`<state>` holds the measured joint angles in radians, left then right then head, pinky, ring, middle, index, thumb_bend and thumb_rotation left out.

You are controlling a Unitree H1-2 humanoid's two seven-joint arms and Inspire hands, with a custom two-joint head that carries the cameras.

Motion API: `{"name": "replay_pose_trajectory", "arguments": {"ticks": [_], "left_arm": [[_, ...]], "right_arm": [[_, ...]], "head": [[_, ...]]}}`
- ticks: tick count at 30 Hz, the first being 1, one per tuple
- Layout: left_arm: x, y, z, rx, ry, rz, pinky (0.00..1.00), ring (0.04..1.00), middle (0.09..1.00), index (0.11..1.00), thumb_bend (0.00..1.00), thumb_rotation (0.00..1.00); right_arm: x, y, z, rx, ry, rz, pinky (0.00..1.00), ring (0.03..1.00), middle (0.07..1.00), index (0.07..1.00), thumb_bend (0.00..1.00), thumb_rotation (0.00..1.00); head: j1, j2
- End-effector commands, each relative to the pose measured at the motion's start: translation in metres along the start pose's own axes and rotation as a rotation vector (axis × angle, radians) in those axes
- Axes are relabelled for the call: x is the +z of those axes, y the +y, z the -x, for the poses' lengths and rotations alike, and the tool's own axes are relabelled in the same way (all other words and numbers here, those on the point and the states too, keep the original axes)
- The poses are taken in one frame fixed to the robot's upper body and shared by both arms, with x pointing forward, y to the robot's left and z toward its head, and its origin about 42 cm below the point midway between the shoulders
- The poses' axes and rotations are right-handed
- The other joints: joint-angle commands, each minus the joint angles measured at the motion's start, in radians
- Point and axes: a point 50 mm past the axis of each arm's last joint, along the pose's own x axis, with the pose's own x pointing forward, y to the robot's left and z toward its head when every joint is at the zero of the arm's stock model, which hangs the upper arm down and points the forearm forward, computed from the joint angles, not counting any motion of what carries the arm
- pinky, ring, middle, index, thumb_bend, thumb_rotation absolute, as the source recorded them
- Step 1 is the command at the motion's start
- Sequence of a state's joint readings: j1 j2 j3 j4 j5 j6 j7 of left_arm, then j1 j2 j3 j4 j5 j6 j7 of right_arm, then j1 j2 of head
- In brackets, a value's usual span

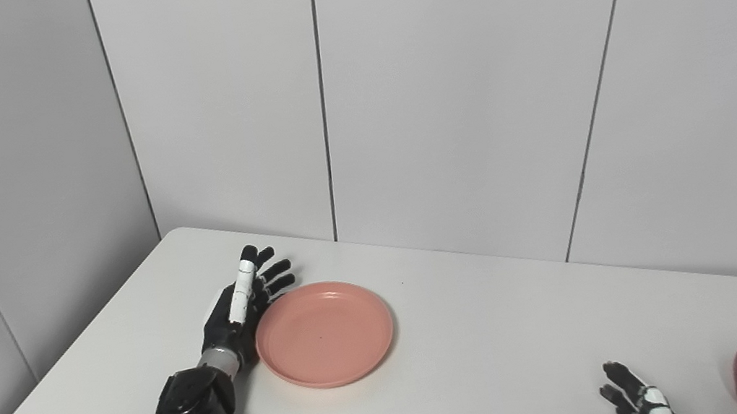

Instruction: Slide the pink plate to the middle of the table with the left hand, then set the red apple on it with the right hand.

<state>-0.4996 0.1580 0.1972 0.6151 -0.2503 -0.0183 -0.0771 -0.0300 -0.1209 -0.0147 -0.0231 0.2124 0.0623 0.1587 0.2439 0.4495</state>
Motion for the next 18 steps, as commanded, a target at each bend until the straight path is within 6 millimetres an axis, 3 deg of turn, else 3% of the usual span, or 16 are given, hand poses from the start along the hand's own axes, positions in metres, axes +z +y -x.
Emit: {"name": "replay_pose_trajectory", "arguments": {"ticks": [1,18], "left_arm": [[0.009,-0.009,-0.009,-0.024,-0.020,-0.001,0.77,0.829,0.835,0.884,0.88,0.88],[-0.014,-0.034,-0.004,-0.082,0.006,-0.025,0.74,0.801,0.808,0.866,0.92,0.87]], "right_arm": [[-0.009,0.007,0.005,0.022,0.053,-0.014,1.00,0.904,0.919,0.838,0.65,1.00],[-0.009,0.009,0.004,0.029,0.053,-0.012,1.00,0.913,0.928,0.849,0.64,1.00]], "head": [[-0.001,0.001],[-0.007,0.002]]}}
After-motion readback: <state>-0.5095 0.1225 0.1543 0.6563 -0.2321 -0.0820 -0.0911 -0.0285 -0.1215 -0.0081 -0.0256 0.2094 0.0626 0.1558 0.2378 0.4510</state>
